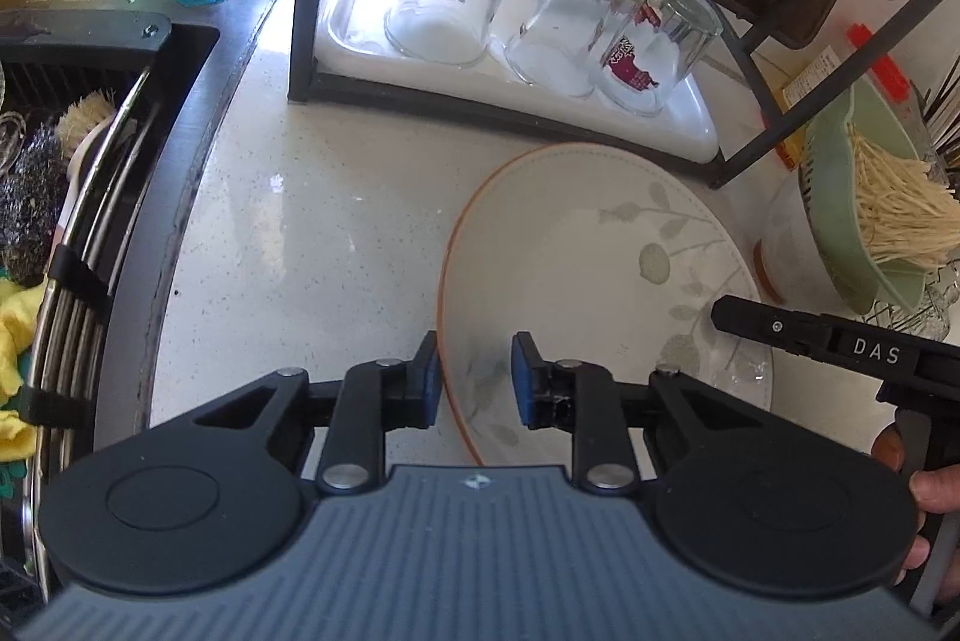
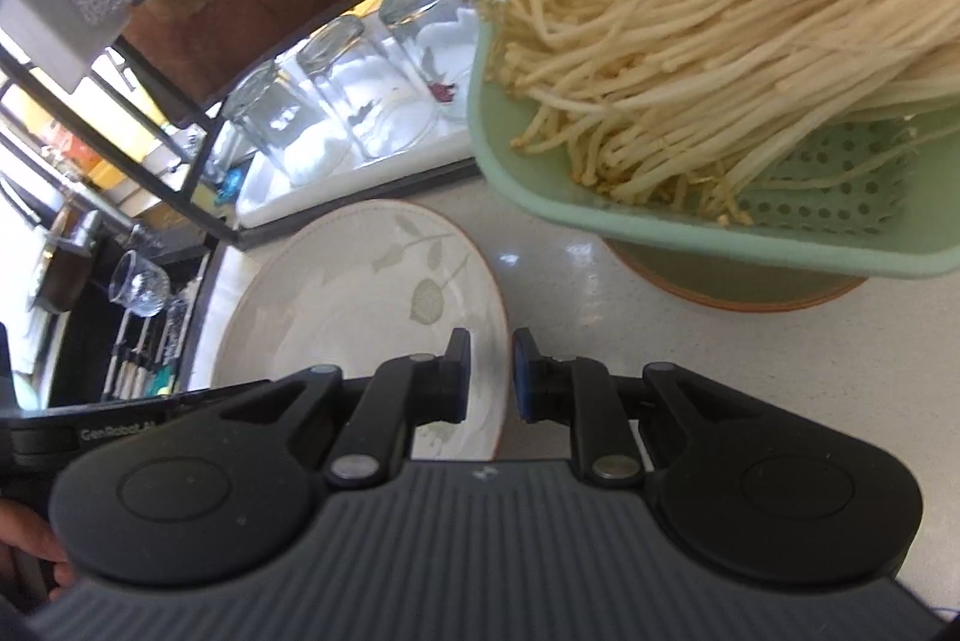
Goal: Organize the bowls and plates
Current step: 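Close both grippers on the rim of the second leaf-pattern plate, then lift the second leaf-pattern plate with both grippers toward the stacked plates, then lower the leaf-pattern plate onto the plate stack and open both grippers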
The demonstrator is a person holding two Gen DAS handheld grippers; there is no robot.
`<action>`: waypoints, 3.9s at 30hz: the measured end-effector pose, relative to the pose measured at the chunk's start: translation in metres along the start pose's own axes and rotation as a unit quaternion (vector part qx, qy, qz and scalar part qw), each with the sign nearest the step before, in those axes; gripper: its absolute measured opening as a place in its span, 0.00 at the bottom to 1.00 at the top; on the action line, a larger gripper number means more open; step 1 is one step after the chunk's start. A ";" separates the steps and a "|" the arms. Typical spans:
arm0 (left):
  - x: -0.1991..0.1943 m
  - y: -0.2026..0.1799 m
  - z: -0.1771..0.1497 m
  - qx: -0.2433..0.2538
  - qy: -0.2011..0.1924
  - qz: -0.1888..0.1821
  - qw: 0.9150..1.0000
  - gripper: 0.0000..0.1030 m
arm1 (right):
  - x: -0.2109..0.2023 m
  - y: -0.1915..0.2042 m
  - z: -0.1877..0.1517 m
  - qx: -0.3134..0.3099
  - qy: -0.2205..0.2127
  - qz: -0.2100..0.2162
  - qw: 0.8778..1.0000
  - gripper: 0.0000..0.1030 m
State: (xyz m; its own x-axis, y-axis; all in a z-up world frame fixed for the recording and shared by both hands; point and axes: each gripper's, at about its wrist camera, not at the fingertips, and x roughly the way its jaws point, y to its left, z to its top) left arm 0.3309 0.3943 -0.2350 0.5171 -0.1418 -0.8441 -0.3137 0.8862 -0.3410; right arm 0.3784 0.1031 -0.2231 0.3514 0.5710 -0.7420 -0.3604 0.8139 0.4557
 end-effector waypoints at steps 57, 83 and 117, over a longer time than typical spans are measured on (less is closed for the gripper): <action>-0.101 -0.061 -0.064 0.079 0.060 -0.134 0.986 0.27 | -0.164 0.004 -0.107 0.096 -0.112 -0.044 0.988 0.18; -0.059 -0.151 -0.101 0.128 0.100 -0.114 0.980 0.27 | -0.193 -0.077 -0.147 0.135 -0.089 -0.083 0.983 0.18; -0.023 -0.194 -0.115 0.128 0.121 -0.076 0.981 0.27 | -0.185 -0.101 -0.159 0.107 -0.058 -0.067 0.990 0.14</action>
State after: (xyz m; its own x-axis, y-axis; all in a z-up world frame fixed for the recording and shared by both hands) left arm 0.2880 0.1745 -0.1967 0.3289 -0.3545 -0.8753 -0.0218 0.9238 -0.3823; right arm 0.2122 -0.1015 -0.2097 0.4859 0.4544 -0.7466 -0.1173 0.8804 0.4595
